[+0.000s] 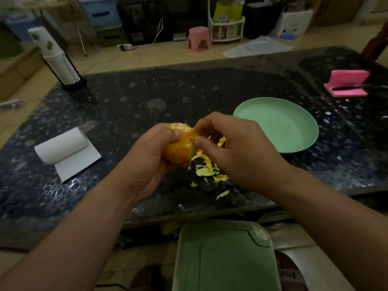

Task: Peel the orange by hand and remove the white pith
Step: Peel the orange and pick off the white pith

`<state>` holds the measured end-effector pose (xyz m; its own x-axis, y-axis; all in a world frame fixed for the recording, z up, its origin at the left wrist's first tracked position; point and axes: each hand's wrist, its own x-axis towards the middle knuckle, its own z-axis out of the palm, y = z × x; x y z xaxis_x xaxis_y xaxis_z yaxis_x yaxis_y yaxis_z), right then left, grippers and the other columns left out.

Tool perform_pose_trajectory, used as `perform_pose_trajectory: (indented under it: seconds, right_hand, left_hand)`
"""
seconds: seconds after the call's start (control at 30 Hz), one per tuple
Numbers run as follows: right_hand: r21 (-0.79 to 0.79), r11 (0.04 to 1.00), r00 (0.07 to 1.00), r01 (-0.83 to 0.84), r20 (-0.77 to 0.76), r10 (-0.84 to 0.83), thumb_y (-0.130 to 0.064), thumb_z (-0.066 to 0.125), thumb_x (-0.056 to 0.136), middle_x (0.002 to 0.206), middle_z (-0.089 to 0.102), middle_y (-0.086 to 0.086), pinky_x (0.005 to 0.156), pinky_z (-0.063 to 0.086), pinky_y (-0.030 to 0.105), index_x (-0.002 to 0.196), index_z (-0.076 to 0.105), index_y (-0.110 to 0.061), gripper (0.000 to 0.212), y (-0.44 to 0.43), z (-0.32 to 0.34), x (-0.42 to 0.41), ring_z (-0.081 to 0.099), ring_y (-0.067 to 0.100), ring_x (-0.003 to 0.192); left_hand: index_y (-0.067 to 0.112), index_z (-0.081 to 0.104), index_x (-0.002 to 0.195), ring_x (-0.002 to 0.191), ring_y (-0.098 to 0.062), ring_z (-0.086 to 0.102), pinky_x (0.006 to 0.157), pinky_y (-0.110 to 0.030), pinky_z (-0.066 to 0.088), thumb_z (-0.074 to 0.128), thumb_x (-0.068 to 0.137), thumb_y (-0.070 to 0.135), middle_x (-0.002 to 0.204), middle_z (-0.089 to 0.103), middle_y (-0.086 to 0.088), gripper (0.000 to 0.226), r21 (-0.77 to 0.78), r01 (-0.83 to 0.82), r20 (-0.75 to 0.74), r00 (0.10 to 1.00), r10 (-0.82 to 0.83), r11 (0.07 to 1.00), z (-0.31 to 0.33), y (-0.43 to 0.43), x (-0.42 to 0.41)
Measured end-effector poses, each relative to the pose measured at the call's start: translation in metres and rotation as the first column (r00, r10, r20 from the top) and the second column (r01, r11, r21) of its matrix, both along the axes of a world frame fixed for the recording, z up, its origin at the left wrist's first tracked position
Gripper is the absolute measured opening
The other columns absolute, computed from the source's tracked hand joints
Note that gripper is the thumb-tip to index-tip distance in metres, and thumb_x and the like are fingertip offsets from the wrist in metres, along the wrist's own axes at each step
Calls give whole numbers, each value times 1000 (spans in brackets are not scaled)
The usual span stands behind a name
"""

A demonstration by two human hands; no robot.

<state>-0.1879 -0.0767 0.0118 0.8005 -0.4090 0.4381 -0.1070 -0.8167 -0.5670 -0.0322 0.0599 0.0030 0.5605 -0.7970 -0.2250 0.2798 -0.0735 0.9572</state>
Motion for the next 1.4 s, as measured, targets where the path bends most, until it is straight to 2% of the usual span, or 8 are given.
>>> perform_pose_trajectory:
  seconds: [0.2,0.33,0.47,0.67,0.8,0.9,1.03,1.4]
  right_hand:
    - [-179,984,999,10,-35,-17,-33,68,100,88,69,-10,65,53,38,102,72,-25,9,1,-1,-1,61,12,75]
    - [-316,949,995,22,-89,-53,-35,57,99,85,67,-4,60,52,41,96,70,-23,18,3,-1,1,61,20,71]
    - [-355,932,994,73,-55,-98,-30,59,93,75,62,0,52,43,37,82,59,-20,15,8,-2,5,55,25,62]
    - [-247,955,985,166,6,-170,-23,66,91,72,59,-6,54,47,39,80,60,-22,13,7,-4,5,53,17,62]
    - [25,990,990,141,-31,-140,-25,69,95,73,64,-12,63,55,37,90,68,-25,5,-5,-1,-3,61,9,68]
    - [176,981,997,76,-44,-69,-22,72,95,76,67,-14,62,54,25,98,72,-28,7,-5,6,-6,65,7,73]
    - [149,987,996,57,-83,-45,-30,75,95,78,69,-15,63,51,18,99,74,-29,4,-1,8,-5,65,3,76]
    - [51,992,983,118,-151,-109,-31,71,94,79,72,-13,69,57,30,93,79,-27,9,0,4,-4,66,4,73]
  left_hand:
    - [24,68,119,104,-33,72,78,-42,61,69,81,41,120,71,-13,41,109,-1,192,981,-20,994,-1,-2,-4]
    - [27,64,116,101,-29,71,69,-32,61,70,98,33,120,66,-10,21,154,-35,320,947,-17,987,-2,-6,-8]
    - [29,64,115,100,-26,70,75,-45,66,72,87,45,115,66,-5,33,182,-77,409,913,-5,980,-4,-8,-11]
    - [26,66,117,105,-32,71,82,-51,66,70,76,47,119,68,-11,46,152,-52,339,941,-2,987,-2,-6,-13]
    - [23,68,117,111,-39,69,78,-46,62,69,79,40,122,70,-16,41,92,-59,242,970,35,994,-2,-4,-12]
    - [24,68,117,109,-36,71,81,-50,63,69,80,39,120,70,-14,40,69,-55,246,969,36,996,0,-3,-11]
    - [26,66,119,104,-30,72,76,-41,64,70,79,41,119,68,-11,43,80,-34,318,948,7,996,0,-3,-13]
    - [37,58,124,90,-13,67,78,-50,63,70,79,48,106,65,8,48,117,-83,640,768,-11,990,1,1,-20]
